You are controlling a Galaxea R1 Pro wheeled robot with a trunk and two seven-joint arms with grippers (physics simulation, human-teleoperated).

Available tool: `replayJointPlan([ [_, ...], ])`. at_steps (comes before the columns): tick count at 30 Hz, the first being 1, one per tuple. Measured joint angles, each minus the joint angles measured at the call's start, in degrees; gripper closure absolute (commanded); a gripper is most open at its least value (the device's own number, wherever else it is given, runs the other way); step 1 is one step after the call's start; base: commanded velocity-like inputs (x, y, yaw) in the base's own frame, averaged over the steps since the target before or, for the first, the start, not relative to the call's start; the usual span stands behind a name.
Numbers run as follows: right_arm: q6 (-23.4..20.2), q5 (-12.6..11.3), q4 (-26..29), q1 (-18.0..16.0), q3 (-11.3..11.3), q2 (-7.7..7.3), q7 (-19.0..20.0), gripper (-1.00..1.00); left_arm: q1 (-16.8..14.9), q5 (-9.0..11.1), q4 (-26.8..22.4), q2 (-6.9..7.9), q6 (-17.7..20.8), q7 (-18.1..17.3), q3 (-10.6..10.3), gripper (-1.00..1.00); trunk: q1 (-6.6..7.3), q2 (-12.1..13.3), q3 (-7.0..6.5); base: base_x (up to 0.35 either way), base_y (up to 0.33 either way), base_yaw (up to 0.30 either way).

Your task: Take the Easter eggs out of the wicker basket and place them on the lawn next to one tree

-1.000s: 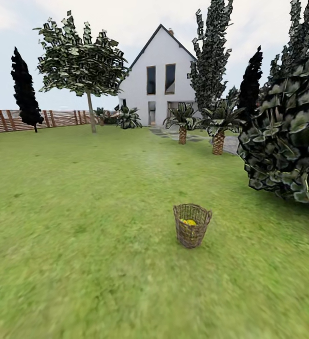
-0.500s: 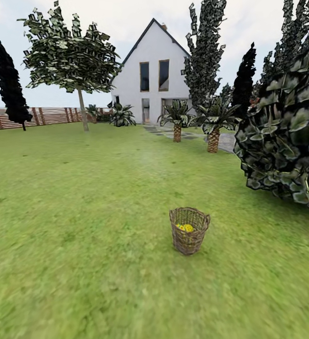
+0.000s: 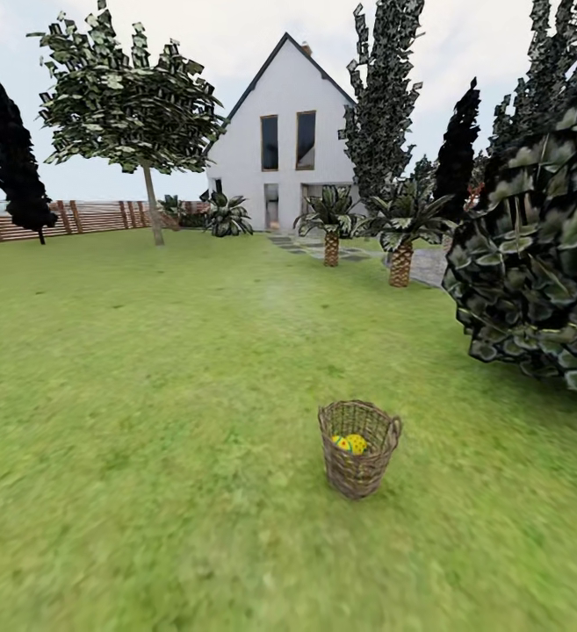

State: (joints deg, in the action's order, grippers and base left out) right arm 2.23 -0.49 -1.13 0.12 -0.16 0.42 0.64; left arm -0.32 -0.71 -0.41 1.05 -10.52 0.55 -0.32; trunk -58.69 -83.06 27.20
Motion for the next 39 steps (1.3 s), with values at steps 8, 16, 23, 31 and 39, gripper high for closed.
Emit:
replayJointPlan([
  [8, 0.0, 0.0, 0.0, 0.0, 0.0, 0.02, 0.0, -1.0, 0.0, 0.0, 0.0, 0.0, 0.0, 0.0, 0.0, -1.0, 0.0, 0.0, 0.0, 0.339, 0.0, 0.0],
  [16, 0.0, 0.0, 0.0, 0.0, 0.0, 0.02, 0.0, -1.0, 0.0, 0.0, 0.0, 0.0, 0.0, 0.0, 0.0, -1.0, 0.0, 0.0, 0.0, 0.339, 0.0, 0.0],
  [23, 0.0, 0.0, 0.0, 0.0, 0.0, 0.02, 0.0, -1.0, 0.0, 0.0, 0.0, 0.0, 0.0, 0.0, 0.0, -1.0, 0.0, 0.0, 0.0, 0.339, 0.0, -0.005],
  [31, 0.0, 0.0, 0.2, 0.0, 0.0, 0.02, 0.0, -1.0, 0.0, 0.0, 0.0, 0.0, 0.0, 0.0, 0.0, -1.0, 0.0, 0.0, 0.08, 0.339, 0.0, -0.192],
  [39, 0.0, 0.0, 0.1, 0.0, 0.1, 0.18, 0.0, -1.0, 0.0, 0.0, 0.0, 0.05, -0.1, 0.0, 0.0, -1.0, 0.0, 0.0, 0.23, 0.339, 0.014, -0.129],
])
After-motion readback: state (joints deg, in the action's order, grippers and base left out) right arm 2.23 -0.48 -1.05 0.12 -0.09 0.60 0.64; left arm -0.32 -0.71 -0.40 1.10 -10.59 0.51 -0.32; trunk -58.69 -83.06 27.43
